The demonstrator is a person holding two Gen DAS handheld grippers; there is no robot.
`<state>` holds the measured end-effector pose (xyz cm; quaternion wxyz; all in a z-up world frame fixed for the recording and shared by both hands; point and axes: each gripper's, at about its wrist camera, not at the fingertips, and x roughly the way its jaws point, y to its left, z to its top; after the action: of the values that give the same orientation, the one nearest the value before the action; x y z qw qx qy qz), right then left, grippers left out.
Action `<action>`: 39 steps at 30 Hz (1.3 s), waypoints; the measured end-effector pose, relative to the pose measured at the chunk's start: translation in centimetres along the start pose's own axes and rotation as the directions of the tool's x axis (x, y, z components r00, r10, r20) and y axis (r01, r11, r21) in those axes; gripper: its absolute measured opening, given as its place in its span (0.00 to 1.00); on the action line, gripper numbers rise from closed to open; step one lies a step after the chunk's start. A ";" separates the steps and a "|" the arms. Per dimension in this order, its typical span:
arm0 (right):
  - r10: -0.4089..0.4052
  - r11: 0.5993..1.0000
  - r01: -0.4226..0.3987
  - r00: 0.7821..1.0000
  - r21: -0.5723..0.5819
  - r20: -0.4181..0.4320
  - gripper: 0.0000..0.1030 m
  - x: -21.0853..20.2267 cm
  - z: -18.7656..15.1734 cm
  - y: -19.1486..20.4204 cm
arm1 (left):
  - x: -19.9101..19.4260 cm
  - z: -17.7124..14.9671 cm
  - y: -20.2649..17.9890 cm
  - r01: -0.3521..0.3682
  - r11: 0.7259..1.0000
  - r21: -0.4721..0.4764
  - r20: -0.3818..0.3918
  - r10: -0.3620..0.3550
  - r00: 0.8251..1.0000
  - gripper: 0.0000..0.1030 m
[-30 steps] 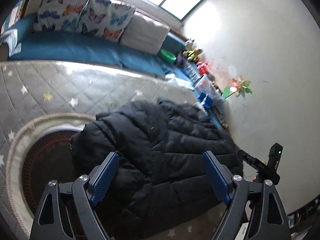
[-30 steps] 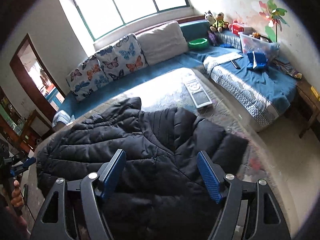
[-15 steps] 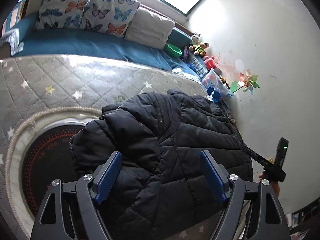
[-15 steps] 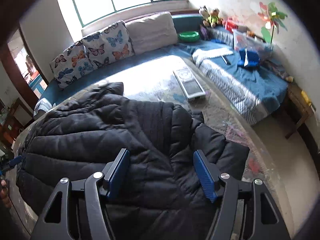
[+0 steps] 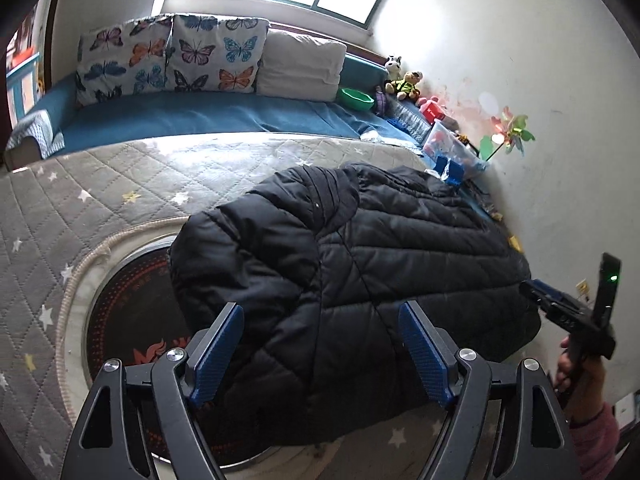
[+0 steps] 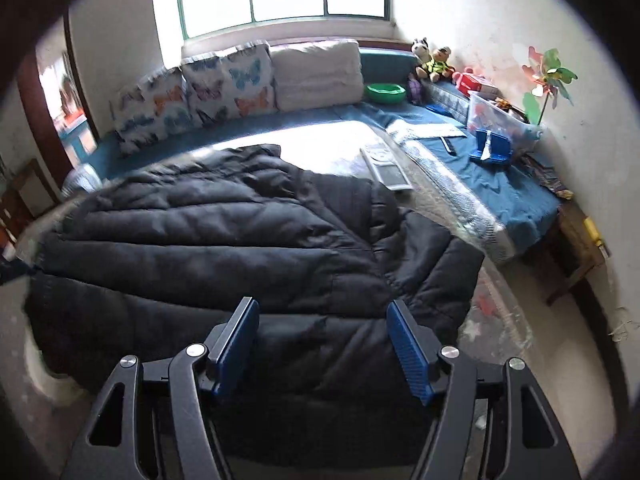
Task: Fold large clothes
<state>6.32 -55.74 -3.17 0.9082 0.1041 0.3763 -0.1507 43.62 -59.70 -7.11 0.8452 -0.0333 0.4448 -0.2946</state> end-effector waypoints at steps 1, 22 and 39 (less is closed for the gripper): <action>-0.008 1.000 0.008 1.000 -0.006 0.011 0.71 -0.2 -0.3 0.3 | -0.1 -0.3 -0.2 -0.004 1.000 0.008 0.000 0.004 1.000 0.83; -0.073 0.997 0.073 0.997 -0.035 0.002 0.83 1.1 -2.7 2.2 | -0.9 -4.8 -0.5 -0.129 0.983 0.130 -0.010 0.131 0.991 0.83; -0.125 0.991 0.128 0.991 -0.050 0.053 0.83 -4.1 -6.1 6.5 | -6.6 -8.9 -2.5 -0.210 0.958 0.198 0.058 0.203 0.978 0.84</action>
<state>1.88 -47.03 -4.02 0.9082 0.0522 0.3635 -0.2006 32.72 -56.48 -6.84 0.8784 0.0940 0.3976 -0.2479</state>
